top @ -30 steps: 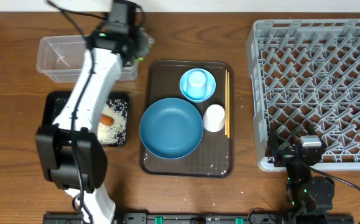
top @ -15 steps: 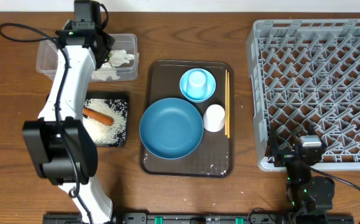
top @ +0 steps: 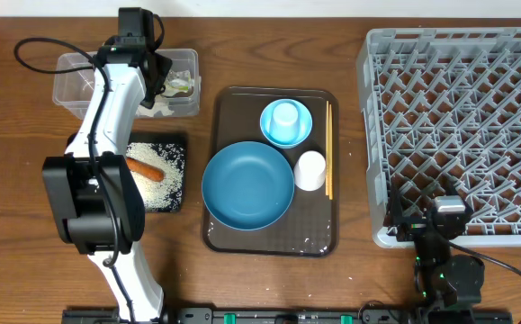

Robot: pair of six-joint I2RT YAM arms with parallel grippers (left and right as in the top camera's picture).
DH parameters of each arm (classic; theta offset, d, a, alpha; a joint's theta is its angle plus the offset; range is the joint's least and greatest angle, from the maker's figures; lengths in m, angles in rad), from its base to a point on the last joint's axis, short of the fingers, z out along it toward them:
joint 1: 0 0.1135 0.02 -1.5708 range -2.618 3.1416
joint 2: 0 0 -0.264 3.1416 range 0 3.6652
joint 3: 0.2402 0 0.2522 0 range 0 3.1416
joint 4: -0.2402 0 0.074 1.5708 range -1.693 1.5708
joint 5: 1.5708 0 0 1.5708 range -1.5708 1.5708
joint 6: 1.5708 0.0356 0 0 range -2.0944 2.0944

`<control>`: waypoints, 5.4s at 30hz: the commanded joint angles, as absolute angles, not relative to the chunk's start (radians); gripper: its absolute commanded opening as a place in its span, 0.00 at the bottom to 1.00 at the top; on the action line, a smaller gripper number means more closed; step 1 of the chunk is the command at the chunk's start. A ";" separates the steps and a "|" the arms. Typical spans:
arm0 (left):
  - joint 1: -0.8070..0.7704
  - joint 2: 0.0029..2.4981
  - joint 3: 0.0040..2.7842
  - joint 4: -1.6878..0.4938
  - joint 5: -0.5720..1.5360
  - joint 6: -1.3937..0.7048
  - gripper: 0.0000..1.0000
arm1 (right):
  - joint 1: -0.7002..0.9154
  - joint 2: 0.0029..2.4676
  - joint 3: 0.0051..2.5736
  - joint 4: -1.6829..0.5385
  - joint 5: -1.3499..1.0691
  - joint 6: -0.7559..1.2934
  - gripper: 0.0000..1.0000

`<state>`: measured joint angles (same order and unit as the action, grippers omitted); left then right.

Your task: Sort waste into correct bins and load items into the dishwasher rack

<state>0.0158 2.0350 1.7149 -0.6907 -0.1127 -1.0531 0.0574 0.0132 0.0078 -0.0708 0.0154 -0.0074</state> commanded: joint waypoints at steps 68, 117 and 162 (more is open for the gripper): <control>0.014 1.804 1.383 -0.847 0.105 -0.915 0.11 | 0.046 0.013 0.006 -0.074 0.018 0.007 0.99; -0.032 1.819 1.337 -0.699 0.157 -0.931 0.11 | 0.046 0.014 0.006 -0.074 0.018 0.007 0.99; 0.336 1.474 1.336 -1.006 -0.091 -0.763 0.94 | 0.046 0.014 0.006 -0.073 0.018 0.007 0.99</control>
